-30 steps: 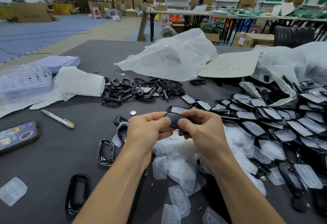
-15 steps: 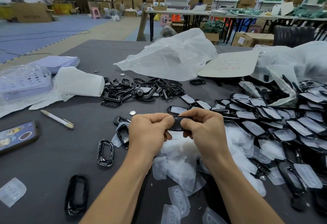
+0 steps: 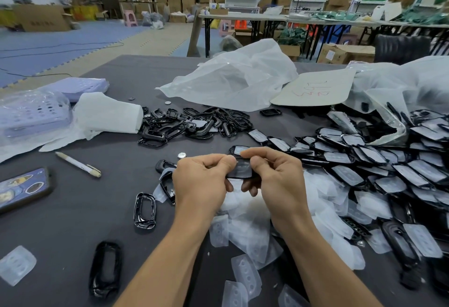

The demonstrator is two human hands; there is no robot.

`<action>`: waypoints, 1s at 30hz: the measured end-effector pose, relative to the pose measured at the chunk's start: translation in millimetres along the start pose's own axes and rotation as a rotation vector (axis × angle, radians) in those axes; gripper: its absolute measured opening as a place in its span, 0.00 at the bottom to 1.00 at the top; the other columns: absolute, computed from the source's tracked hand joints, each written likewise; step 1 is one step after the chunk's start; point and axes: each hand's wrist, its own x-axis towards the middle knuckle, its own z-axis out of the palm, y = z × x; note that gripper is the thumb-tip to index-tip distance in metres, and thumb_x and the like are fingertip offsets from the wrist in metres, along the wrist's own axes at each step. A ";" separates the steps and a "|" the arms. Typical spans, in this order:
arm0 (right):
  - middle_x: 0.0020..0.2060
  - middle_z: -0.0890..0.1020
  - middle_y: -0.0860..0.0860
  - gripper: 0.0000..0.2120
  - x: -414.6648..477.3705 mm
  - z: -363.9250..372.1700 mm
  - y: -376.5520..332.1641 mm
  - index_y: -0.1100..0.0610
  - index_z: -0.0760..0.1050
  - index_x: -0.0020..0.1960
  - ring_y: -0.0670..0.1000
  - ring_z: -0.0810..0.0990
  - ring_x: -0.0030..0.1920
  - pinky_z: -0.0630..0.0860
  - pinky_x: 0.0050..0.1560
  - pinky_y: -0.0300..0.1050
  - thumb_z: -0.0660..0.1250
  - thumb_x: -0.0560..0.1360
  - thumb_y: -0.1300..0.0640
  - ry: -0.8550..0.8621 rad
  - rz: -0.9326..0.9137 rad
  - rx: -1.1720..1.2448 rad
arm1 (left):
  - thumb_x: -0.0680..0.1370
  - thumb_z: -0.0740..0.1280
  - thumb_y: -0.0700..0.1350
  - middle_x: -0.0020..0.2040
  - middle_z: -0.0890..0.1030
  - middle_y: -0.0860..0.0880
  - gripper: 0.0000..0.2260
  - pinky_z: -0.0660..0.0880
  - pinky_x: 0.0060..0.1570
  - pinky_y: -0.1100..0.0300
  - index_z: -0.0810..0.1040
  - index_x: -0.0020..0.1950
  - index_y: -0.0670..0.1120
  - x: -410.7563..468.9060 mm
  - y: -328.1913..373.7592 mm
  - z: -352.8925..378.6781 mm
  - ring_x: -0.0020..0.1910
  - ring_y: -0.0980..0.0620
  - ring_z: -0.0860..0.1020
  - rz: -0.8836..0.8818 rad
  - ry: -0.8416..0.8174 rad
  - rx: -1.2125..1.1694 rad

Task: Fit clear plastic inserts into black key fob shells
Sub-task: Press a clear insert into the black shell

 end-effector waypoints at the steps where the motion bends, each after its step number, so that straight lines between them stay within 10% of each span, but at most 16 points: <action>1: 0.32 0.84 0.57 0.12 -0.3 0.1 0.0 0.58 0.85 0.45 0.54 0.79 0.25 0.74 0.25 0.42 0.65 0.79 0.69 -0.013 -0.010 0.003 | 0.74 0.76 0.47 0.26 0.82 0.48 0.10 0.76 0.32 0.59 0.87 0.37 0.62 0.1 -0.4 -0.5 0.23 0.54 0.78 0.003 0.002 -0.008; 19: 0.33 0.82 0.55 0.14 7.1 -9.9 0.5 0.58 0.86 0.48 0.52 0.78 0.30 0.74 0.29 0.39 0.70 0.73 0.74 -0.068 0.151 0.134 | 0.78 0.71 0.31 0.31 0.85 0.45 0.09 0.79 0.28 0.63 0.85 0.42 0.43 4.9 0.4 -4.0 0.27 0.50 0.84 -0.133 -0.108 -0.208; 30: 0.46 0.83 0.33 0.22 1.3 -14.1 1.5 0.42 0.85 0.55 0.31 0.76 0.49 0.69 0.49 0.23 0.80 0.65 0.62 -0.018 -0.253 -0.691 | 0.78 0.72 0.34 0.34 0.86 0.45 0.12 0.80 0.31 0.60 0.88 0.40 0.49 7.2 -5.9 -3.8 0.30 0.48 0.85 -0.106 -0.110 -0.117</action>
